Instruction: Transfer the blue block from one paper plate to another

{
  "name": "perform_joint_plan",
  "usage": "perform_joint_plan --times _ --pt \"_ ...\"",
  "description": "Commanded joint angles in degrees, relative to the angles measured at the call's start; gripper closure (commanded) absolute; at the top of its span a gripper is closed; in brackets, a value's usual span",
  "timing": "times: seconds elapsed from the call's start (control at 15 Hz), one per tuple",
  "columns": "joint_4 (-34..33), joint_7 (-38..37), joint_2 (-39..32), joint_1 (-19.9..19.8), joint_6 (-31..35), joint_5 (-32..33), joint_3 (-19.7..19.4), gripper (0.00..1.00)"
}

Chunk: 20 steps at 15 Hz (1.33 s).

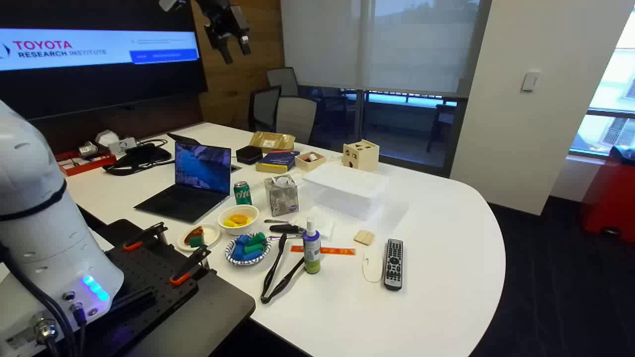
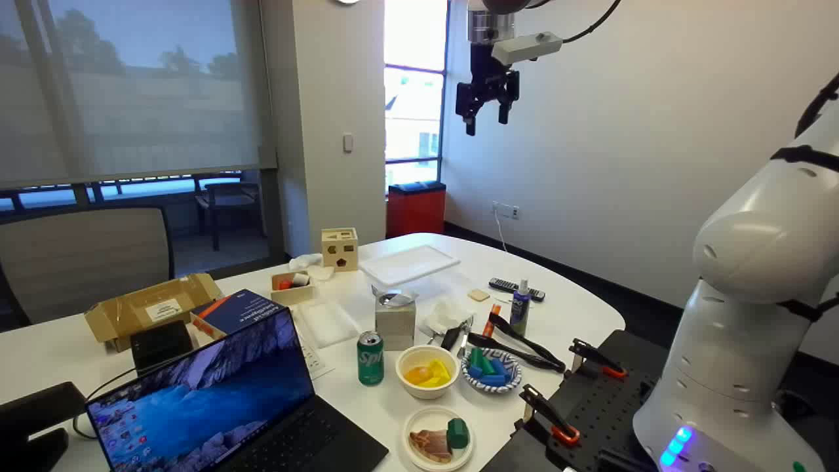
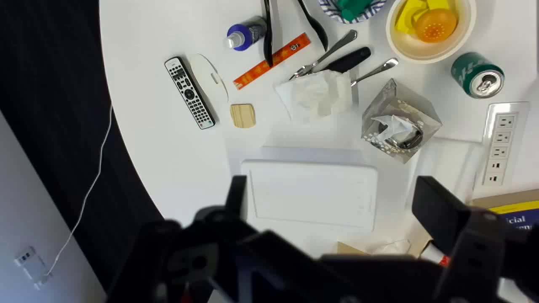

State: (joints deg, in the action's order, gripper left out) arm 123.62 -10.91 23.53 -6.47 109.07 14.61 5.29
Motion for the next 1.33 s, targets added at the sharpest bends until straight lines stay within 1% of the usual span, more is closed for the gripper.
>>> perform_joint_plan --times 0.0,0.13,0.27,0.4,0.53,0.73,0.8,1.0,1.07,1.2,1.27 --pt "-0.17 -0.38 -0.10 1.24 -0.25 0.45 -1.00 0.00" --pt "-0.17 -0.38 -0.10 1.24 -0.25 0.45 -1.00 0.00" --pt "0.72 -4.50 -1.33 0.53 0.68 1.08 -0.26 0.00" --pt "3.74 -13.65 -2.24 -0.56 2.62 1.53 0.81 0.00" --pt "8.52 -22.25 -2.87 -0.74 6.82 2.34 1.59 0.00" --pt "15.57 -35.68 -5.86 -1.15 14.80 2.83 2.82 0.00" --pt "17.51 -40.21 -7.51 -2.02 17.67 2.87 3.94 0.00" --pt "22.98 -53.96 -14.14 -3.14 28.27 3.88 5.23 0.00" --pt "24.50 -58.50 -16.61 -1.47 31.84 4.34 3.56 0.00" --pt "26.66 -66.87 -21.78 -1.02 39.50 5.49 2.37 0.00" --pt "27.09 -71.41 -24.20 -0.76 42.25 6.93 1.63 0.00"
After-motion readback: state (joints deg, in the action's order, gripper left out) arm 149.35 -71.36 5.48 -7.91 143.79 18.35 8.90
